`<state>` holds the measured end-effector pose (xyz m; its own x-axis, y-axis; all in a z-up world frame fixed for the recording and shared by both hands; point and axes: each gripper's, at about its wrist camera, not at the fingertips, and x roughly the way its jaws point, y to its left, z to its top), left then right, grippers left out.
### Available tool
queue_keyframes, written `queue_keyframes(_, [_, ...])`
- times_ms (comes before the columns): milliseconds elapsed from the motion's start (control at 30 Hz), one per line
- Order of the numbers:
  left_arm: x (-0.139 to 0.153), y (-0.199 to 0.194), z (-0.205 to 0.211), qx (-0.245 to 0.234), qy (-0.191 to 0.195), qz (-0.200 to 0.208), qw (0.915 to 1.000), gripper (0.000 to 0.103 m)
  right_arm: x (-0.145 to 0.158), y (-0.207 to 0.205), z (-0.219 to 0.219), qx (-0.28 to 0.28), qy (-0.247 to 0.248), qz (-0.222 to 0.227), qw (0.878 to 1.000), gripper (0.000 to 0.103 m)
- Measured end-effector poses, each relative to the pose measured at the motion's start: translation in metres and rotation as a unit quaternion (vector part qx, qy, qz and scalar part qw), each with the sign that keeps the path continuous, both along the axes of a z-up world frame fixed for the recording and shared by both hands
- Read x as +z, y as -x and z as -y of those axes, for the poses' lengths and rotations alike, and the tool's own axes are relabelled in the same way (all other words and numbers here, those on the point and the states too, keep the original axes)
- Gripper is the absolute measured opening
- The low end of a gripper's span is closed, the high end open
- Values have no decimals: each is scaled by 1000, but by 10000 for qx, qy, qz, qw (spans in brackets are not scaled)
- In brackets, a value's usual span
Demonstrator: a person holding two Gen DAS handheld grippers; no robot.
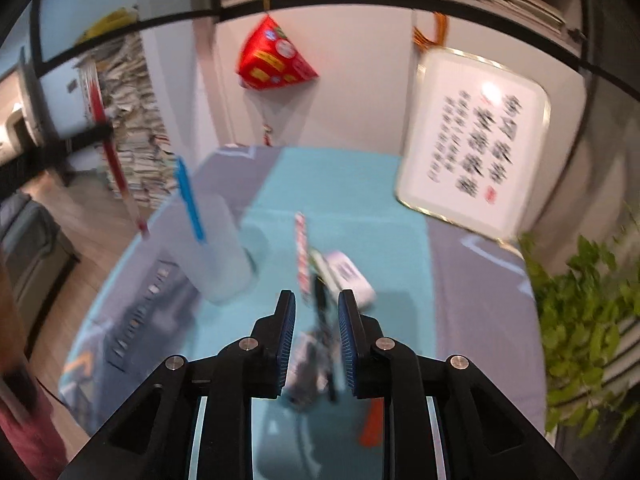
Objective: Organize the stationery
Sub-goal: 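Lower the red pen into the clear cup and open the left tool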
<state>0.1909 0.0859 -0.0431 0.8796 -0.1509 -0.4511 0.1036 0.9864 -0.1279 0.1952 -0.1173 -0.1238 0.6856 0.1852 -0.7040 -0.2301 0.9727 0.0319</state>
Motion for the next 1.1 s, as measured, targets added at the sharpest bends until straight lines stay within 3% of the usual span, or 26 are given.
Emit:
queue_keyframes(133, [-8, -19, 10, 283, -159, 18, 9995, 8, -15, 5, 28, -232, -83, -194, 9995, 21])
queue_keyframes(400, [-44, -48, 21, 380, -190, -655, 9969, 8, -34, 3, 71, -657, -342, -419, 9964, 21])
queue_keyframes(1100, [-70, -58, 24, 310, -267, -1273, 9910, 8, -50, -1, 61, -372, -262, -664, 9968, 21])
